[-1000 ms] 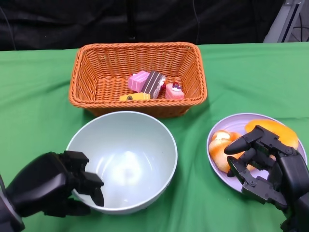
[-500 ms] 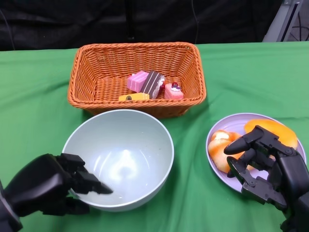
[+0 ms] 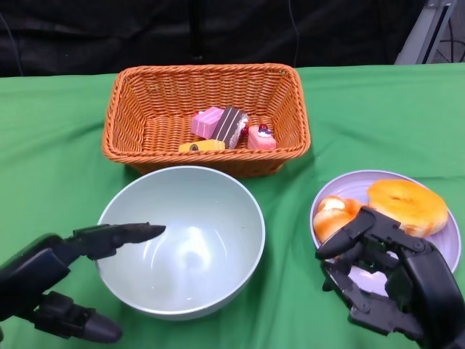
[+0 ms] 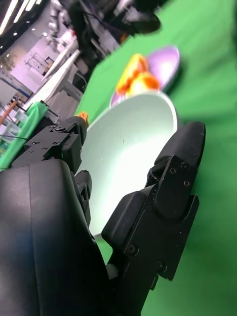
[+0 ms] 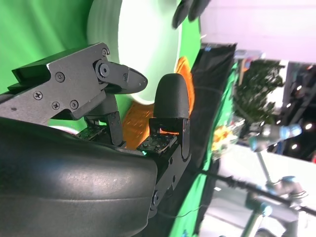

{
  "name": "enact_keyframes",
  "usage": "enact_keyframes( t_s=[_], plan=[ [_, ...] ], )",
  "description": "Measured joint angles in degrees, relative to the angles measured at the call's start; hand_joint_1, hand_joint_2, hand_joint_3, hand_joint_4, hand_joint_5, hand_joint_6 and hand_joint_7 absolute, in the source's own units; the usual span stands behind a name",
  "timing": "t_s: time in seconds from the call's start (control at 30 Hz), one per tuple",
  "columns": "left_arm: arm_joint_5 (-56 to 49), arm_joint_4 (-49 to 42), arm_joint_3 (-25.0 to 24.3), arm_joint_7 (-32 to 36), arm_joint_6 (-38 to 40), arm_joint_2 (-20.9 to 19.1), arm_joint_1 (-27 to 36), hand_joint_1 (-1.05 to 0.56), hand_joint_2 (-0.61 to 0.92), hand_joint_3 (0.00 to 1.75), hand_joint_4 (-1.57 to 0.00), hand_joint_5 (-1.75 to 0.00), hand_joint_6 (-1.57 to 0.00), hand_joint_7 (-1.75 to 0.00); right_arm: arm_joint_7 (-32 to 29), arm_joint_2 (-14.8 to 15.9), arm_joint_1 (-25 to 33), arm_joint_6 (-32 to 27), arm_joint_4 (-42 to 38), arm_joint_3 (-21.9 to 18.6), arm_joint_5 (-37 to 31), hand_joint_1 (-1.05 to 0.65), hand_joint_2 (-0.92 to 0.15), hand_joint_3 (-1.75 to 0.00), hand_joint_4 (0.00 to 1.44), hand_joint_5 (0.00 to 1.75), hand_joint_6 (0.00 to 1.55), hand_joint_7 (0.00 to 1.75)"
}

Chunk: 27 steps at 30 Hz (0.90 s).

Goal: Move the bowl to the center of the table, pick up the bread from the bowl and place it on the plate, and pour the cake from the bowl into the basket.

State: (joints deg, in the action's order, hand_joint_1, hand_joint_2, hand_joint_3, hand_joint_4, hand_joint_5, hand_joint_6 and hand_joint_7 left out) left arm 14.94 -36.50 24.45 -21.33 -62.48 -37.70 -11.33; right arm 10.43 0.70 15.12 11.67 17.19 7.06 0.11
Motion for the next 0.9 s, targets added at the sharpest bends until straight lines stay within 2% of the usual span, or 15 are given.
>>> enact_keyframes(
  t_s=[0.07,0.13,0.2,0.23,0.3,0.33,0.37,0.4,0.43,0.47,0.5,0.53,0.6,0.67,0.9],
  plan=[
    [7.9,6.3,-2.4,-6.0,5.2,-0.2,3.9,-0.76,0.92,0.06,-0.42,-0.07,-0.43,-0.04,0.5,0.2,2.2,-0.7,3.2,0.8,0.3,-0.04,-0.66,-0.82,0.68,1.55,0.63,1.28],
    [12.0,10.4,-5.3,-9.0,8.5,0.3,6.8,-0.70,0.92,0.07,-0.51,-0.09,-0.48,-0.05,0.5,0.5,4.1,-1.4,5.2,1.4,0.4,-0.04,-0.63,-0.86,0.68,1.56,0.64,1.29],
    [14.1,13.5,-8.5,-10.5,10.7,2.3,9.2,-0.66,0.92,0.08,-0.60,-0.09,-0.57,-0.04,0.5,0.8,5.9,-2.4,6.6,2.0,0.3,-0.04,-0.62,-0.89,0.68,1.56,0.63,1.30],
    [14.7,14.5,-9.6,-11.0,11.6,3.4,10.0,-0.57,0.92,0.10,-0.73,-0.15,-0.67,-0.08,0.5,0.9,6.5,-3.0,7.2,2.2,0.0,-0.03,-0.62,-0.90,0.67,1.56,0.63,1.30],
    [15.6,15.7,-12.0,-12.1,12.7,6.2,11.6,-0.46,0.92,0.12,-0.88,-0.22,-0.80,-0.13,0.2,1.1,8.5,-3.9,9.4,2.4,-0.3,-0.02,-0.62,-0.91,0.67,1.57,0.62,1.31],
    [16.1,15.9,-13.5,-12.4,13.0,8.0,12.5,-0.42,0.92,0.14,-0.89,-0.34,-0.88,-0.14,-0.1,1.1,9.8,-4.4,10.6,2.5,-0.4,-0.02,-0.62,-0.91,0.66,1.57,0.62,1.31],
    [16.3,16.1,-14.6,-12.5,13.2,9.4,13.0,-0.37,0.92,0.18,-0.85,-0.66,-0.97,-0.20,-0.4,1.1,10.8,-4.6,11.3,2.5,-0.4,-0.02,-0.62,-0.91,0.66,1.59,0.61,1.32],
    [16.1,16.3,-16.0,-12.6,13.4,10.9,13.6,-0.35,0.92,0.21,-0.79,-0.90,-0.96,-0.34,-0.6,1.1,12.1,-4.8,12.0,2.5,-0.3,0.00,-0.62,-0.92,0.65,1.60,0.60,1.33],
    [15.7,16.5,-17.3,-12.6,13.5,11.9,14.1,-0.33,0.92,0.24,-0.75,-1.07,-0.90,-0.55,-0.7,1.2,13.1,-4.9,12.5,2.6,-0.2,0.01,-0.62,-0.93,0.64,1.61,0.60,1.34],
    [15.1,16.6,-18.6,-12.5,13.6,12.8,14.4,-0.28,0.92,0.29,-0.71,-1.27,-0.80,-0.85,-0.9,1.2,14.2,-5.1,13.0,2.6,0.0,0.04,-0.62,-0.96,0.63,1.62,0.59,1.35],
    [14.4,16.7,-19.7,-12.5,13.7,13.6,14.7,-0.25,0.92,0.32,-0.69,-1.37,-0.75,-1.00,-1.1,1.1,15.2,-5.2,13.4,2.6,0.1,0.05,-0.62,-0.97,0.63,1.62,0.59,1.36],
    [13.8,16.9,-20.8,-12.3,14.0,14.2,14.9,-0.20,0.87,0.47,-0.68,-1.49,-0.70,-1.16,-1.5,1.1,16.0,-5.2,13.6,2.5,0.2,0.08,-0.61,-1.00,0.64,1.63,0.59,1.37],
    [12.7,17.4,-22.5,-12.1,14.9,15.2,15.2,-0.13,0.73,0.78,-0.66,-1.60,-0.65,-1.33,-2.1,1.1,17.2,-5.1,13.7,2.4,0.2,0.09,-0.59,-1.04,0.65,1.64,0.59,1.38],
    [11.9,17.7,-23.7,-12.1,16.2,16.1,15.5,-0.09,0.65,1.00,-0.64,-1.69,-0.62,-1.46,-2.6,1.1,17.9,-4.6,13.7,2.1,0.2,0.11,-0.59,-1.07,0.64,1.67,0.58,1.41],
    [11.4,15.0,-28.6,-12.1,22.3,18.9,14.3,-0.09,0.62,1.09,-0.70,-1.75,-0.63,-1.55,-3.8,1.2,16.9,-2.6,11.7,-0.1,-0.1,0.07,-0.61,-1.00,0.61,1.69,0.55,1.43]
  ],
)
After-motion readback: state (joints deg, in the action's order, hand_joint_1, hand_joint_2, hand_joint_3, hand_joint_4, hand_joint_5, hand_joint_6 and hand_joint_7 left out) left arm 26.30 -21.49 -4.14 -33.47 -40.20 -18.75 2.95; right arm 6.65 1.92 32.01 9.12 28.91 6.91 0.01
